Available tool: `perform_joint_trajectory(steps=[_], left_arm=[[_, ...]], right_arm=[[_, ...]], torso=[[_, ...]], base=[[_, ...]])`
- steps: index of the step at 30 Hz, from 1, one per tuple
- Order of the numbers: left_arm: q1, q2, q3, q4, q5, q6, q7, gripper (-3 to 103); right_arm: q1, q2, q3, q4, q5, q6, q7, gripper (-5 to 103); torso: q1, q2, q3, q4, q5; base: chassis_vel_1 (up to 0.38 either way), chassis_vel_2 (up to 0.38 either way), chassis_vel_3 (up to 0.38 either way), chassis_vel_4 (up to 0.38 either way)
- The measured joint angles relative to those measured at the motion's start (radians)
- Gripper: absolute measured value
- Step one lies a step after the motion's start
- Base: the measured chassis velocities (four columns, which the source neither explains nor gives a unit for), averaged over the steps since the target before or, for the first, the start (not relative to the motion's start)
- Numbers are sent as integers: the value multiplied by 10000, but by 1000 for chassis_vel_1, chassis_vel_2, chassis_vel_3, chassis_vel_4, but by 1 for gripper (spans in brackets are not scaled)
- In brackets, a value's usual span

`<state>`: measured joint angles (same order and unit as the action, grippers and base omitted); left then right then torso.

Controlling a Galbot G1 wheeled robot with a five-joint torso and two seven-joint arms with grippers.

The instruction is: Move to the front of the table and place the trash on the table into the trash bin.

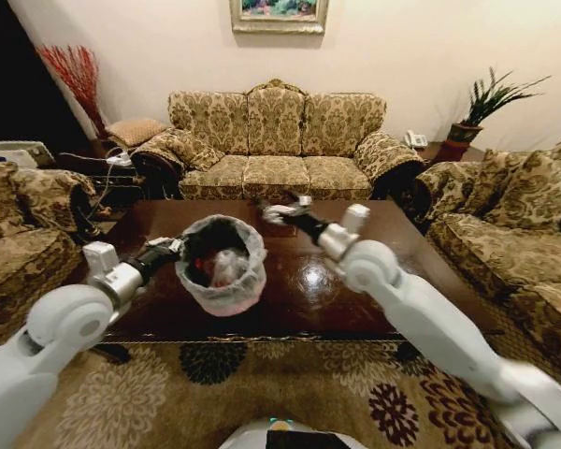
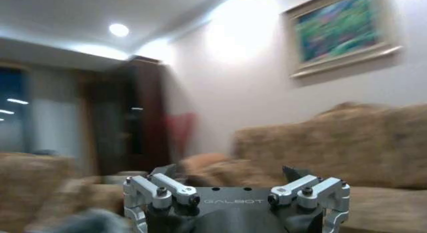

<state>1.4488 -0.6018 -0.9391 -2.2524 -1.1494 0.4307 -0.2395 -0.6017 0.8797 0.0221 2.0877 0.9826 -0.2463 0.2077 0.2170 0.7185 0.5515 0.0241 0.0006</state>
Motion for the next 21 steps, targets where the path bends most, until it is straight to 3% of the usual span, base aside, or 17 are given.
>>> perform_joint_trajectory(steps=[6, 9, 15, 21], left_arm=[[365, -1062, -1243, -39, -269, 96, -616, 3], [1422, -1914, -2636, -416, -173, 23, -613, 3], [2503, -2678, -3728, -781, -27, -199, -359, 3], [2649, -4222, -4371, -1107, 848, -546, -305, 3]], right_arm=[[-1457, -338, 1518, 746, -224, 14, 385, 100], [-2074, -52, 2096, 926, -246, 54, 560, 100], [-2460, 381, 2232, 966, -356, 116, 657, 100], [-2925, 639, 2216, 1012, -715, 249, 606, 100]], torso=[[-1, 1, -1, 0, -6], [-1, 1, -1, 7, -3], [2, 0, 0, 10, -4], [-4, 1, -3, 2, -8]], base=[[0, 0, 0, 0], [0, 0, 0, 0], [93, -70, -61, 92], [169, -179, -190, 169]])
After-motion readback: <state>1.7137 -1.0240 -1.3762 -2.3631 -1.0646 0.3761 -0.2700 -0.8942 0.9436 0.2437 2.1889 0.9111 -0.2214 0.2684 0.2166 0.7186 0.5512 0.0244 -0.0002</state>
